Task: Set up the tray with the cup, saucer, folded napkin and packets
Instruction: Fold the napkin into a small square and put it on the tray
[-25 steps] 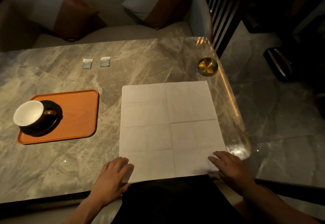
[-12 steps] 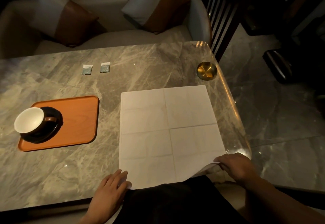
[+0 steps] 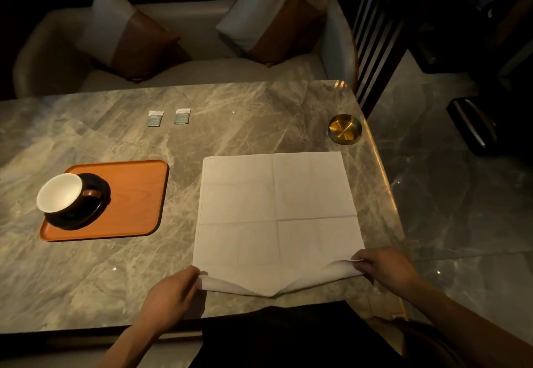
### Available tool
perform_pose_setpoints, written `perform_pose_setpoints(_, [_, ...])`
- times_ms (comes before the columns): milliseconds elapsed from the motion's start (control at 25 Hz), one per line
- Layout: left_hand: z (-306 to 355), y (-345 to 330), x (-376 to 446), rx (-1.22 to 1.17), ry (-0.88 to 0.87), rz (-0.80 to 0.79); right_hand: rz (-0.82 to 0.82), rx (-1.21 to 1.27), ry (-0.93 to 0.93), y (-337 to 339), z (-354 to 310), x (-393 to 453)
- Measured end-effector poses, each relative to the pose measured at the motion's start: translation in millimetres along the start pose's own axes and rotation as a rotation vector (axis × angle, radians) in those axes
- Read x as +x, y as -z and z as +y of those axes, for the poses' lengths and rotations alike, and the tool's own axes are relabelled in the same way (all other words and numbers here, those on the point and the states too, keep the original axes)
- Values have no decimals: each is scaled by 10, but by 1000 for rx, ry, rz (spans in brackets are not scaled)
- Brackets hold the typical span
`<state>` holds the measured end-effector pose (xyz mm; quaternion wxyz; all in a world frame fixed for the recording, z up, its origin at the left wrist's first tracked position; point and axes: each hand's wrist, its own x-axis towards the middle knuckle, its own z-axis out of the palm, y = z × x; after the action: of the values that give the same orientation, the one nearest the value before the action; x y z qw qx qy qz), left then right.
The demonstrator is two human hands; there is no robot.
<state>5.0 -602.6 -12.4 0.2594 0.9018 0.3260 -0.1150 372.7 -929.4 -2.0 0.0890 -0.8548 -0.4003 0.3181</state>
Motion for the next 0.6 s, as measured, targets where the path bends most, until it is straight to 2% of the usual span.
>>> perform_pose_setpoints(360, [218,241,208,-316,189,115,111,141,-6,320,59,292])
perform_pose_setpoints(600, [292,489,600,-435,185,182,184,270,-63,542,-2,484])
